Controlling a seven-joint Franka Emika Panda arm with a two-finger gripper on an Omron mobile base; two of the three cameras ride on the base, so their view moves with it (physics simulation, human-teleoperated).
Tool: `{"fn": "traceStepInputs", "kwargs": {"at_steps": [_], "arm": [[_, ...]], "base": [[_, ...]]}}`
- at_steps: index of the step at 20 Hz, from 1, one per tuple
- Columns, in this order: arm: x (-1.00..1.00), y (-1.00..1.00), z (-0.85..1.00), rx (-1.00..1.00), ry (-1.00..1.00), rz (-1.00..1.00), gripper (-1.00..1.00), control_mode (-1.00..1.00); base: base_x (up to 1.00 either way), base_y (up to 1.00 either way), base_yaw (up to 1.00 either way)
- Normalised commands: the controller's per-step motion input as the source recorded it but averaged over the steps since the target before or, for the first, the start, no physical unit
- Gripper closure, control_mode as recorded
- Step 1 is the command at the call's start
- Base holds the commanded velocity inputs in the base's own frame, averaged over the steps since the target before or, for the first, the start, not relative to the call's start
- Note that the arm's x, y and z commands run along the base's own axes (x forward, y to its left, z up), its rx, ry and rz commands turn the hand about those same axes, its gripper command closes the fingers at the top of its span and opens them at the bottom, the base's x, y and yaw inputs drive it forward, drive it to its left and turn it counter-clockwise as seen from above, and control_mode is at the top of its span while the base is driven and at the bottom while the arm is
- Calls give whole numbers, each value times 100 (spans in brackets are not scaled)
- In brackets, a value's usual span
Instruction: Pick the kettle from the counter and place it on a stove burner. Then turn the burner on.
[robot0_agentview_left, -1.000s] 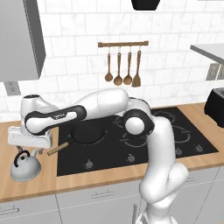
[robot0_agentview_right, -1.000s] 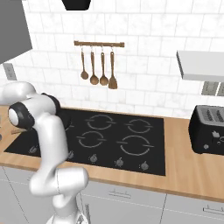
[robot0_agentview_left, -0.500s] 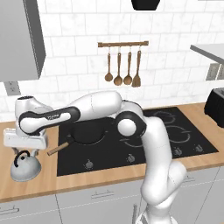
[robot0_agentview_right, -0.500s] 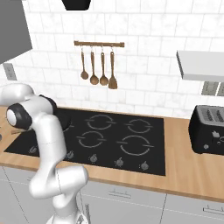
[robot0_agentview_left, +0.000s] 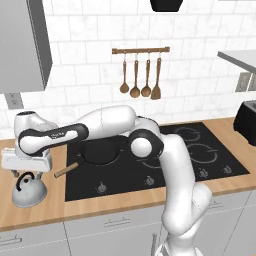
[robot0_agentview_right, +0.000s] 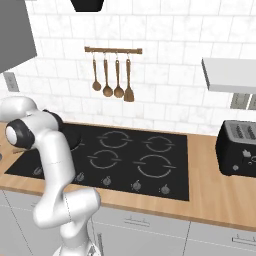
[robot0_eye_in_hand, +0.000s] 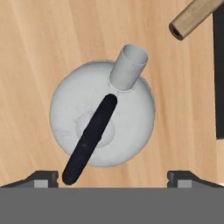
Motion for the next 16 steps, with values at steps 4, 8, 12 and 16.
{"fn": "traceStepInputs", "kwargs": {"at_steps": [4, 8, 12, 16], "arm": [[0, 0, 0, 0, 0, -6, -100, -100], [0, 0, -8, 0, 0, -10, -100, -100], [7, 1, -23, -3, 0, -13, -100, -100], [3, 1, -12, -2, 0, -13, -100, -100]], "base": [[0, 0, 0], [0, 0, 0], [0, 0, 0], [0, 0, 0]]}}
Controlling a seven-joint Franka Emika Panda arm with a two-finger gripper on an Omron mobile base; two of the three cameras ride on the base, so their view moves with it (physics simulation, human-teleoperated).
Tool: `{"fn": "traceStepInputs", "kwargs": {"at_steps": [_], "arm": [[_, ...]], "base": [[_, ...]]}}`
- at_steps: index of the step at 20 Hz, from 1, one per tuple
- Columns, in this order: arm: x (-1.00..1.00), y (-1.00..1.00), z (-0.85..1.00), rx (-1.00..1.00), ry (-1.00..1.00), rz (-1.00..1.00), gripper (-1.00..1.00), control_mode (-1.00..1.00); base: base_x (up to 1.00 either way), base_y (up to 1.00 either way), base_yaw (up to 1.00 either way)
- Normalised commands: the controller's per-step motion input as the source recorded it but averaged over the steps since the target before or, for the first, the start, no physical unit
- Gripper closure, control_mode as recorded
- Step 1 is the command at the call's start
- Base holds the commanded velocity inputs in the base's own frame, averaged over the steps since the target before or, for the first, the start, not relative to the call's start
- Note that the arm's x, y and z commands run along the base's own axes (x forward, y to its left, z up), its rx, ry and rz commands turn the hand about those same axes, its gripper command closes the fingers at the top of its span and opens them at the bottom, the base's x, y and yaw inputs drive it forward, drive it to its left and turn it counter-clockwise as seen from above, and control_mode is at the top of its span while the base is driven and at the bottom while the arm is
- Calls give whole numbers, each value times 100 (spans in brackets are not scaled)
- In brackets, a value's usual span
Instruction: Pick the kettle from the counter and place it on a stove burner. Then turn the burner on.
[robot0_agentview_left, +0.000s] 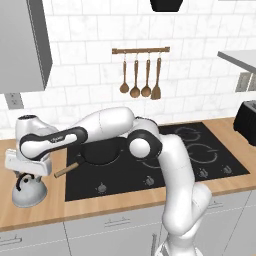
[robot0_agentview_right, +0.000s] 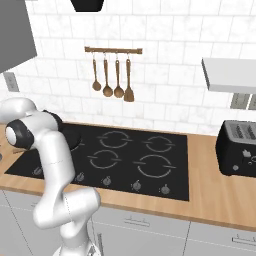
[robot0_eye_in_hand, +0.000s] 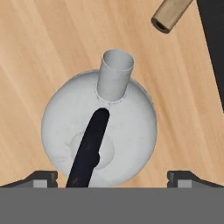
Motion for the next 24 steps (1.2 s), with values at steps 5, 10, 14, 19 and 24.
{"fn": "traceStepInputs", "kwargs": {"at_steps": [5, 10, 14, 19, 24], "arm": [[0, 0, 0, 0, 0, -7, -100, -100], [0, 1, 0, 0, 0, -4, 100, -100], [0, 3, 0, 0, 2, -2, 100, -100], [0, 1, 0, 0, 0, -2, 100, -100], [0, 0, 0, 0, 0, -2, 100, -100]], "base": [[0, 0, 0], [0, 0, 0], [0, 0, 0], [0, 0, 0], [0, 0, 0]]}}
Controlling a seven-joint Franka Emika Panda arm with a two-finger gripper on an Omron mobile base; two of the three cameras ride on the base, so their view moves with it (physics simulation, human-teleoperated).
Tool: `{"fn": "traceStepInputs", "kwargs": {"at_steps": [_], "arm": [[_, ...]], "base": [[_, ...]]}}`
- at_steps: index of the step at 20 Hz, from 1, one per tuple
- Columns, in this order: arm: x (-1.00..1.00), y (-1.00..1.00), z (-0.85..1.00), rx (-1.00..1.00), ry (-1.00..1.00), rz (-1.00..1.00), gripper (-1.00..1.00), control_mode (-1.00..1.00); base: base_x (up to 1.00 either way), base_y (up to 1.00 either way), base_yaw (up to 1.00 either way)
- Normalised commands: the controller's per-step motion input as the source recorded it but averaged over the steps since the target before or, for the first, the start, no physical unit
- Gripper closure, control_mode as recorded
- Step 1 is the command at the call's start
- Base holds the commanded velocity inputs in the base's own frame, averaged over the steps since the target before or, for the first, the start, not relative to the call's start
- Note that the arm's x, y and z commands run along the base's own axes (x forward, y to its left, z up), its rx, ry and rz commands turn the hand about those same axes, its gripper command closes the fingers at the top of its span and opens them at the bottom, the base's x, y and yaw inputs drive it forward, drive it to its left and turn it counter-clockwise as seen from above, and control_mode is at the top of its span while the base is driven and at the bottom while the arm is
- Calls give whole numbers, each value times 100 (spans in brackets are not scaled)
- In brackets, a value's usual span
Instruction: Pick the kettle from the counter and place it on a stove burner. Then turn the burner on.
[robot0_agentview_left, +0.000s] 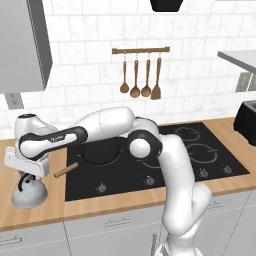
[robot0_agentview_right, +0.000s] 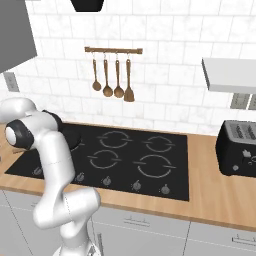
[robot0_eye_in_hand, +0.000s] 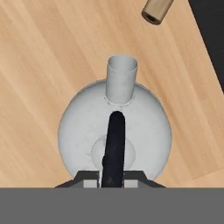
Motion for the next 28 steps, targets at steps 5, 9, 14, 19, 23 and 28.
{"fn": "traceStepInputs", "kwargs": {"at_steps": [5, 9, 14, 19, 23, 28], "arm": [[-49, 0, 17, -1, -6, 0, 100, -100], [-100, -3, 38, 0, -20, 0, 100, -100], [-100, -20, 48, 0, -23, 0, 100, -100], [-93, -44, 63, 0, -24, 0, 100, -100], [-75, -56, 89, -1, -13, 2, 100, -100], [-32, -81, 88, -10, -4, 2, 100, -100]], "base": [[0, 0, 0], [0, 0, 0], [0, 0, 0], [0, 0, 0], [0, 0, 0], [0, 0, 0]]}}
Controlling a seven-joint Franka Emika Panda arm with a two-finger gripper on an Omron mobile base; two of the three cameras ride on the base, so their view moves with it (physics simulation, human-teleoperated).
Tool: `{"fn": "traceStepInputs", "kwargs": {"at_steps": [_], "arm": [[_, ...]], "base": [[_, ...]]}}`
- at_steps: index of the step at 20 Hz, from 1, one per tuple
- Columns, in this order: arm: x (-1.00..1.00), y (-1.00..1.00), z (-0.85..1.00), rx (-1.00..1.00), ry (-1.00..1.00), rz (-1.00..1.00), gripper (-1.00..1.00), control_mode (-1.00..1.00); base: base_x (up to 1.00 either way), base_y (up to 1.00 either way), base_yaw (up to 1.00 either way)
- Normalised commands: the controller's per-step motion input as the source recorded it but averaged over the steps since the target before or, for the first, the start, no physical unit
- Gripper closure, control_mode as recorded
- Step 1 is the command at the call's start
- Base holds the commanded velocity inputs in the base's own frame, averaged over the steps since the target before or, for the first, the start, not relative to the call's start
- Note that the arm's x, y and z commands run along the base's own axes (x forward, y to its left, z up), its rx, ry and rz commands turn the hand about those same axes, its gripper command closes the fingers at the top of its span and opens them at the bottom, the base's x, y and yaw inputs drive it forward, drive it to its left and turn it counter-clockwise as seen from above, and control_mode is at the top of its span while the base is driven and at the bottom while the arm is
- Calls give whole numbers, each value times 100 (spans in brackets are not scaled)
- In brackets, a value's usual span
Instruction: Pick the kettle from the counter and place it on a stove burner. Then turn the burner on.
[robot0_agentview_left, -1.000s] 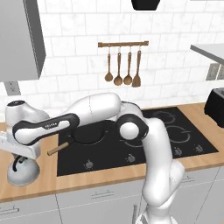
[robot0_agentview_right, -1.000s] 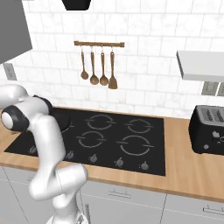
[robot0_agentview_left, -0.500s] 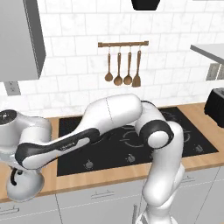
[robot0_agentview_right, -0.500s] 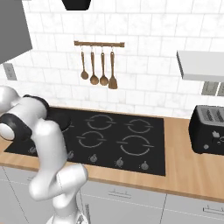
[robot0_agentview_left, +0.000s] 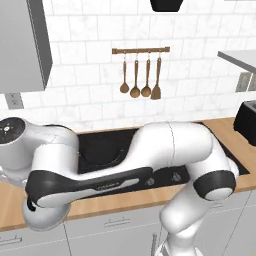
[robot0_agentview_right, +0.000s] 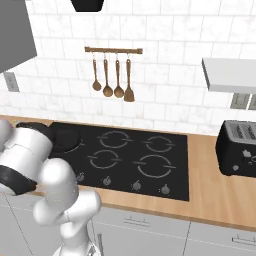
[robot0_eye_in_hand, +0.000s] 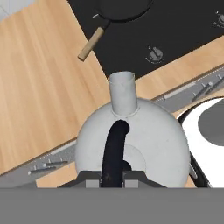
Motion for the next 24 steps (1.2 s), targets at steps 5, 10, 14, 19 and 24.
{"fn": "traceStepInputs", "kwargs": {"at_steps": [5, 10, 14, 19, 24], "arm": [[0, -96, 66, -18, 0, 5, 100, -100], [26, -97, 27, -11, -2, 15, 100, -100], [47, -99, 0, 0, -6, 27, 100, -100], [54, -100, 0, 0, -3, 29, 100, -100], [59, -100, 0, 0, -1, 29, 100, -100]], "base": [[0, 0, 0], [0, 0, 0], [0, 0, 0], [0, 0, 0], [0, 0, 0]]}}
